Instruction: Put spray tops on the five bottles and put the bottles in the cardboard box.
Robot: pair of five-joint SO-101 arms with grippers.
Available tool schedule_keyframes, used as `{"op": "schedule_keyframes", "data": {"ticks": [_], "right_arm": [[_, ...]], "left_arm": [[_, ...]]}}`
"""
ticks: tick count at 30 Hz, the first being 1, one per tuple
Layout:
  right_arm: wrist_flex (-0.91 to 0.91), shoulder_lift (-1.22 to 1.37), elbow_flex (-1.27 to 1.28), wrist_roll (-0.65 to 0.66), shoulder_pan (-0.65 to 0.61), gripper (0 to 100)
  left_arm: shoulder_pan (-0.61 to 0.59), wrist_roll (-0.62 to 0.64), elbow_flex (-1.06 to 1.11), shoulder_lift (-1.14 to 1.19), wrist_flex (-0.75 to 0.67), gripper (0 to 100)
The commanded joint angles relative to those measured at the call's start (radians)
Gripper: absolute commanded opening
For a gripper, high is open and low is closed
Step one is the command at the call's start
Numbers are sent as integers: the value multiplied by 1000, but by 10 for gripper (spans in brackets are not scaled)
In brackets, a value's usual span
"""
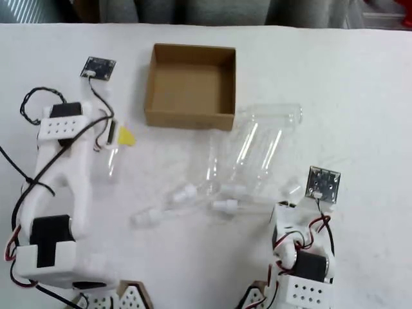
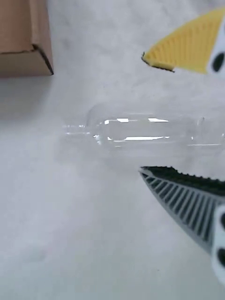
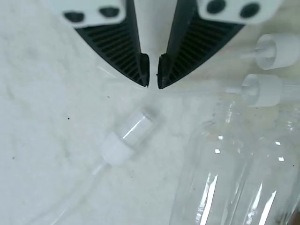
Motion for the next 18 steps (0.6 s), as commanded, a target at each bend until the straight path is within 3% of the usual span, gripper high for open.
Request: {"op": "schedule_keyframes", "data": {"ticks": [1, 10, 18], "right_arm": [[2, -8, -3, 0, 7, 20], [2, -8, -3, 0, 7, 20], [2, -8, -3, 0, 8, 20]], "left_arm": [[-5, -6, -28, -16, -25, 332], [-7, -6, -216, 193, 72, 331], [-7, -6, -264, 288, 66, 329]]}}
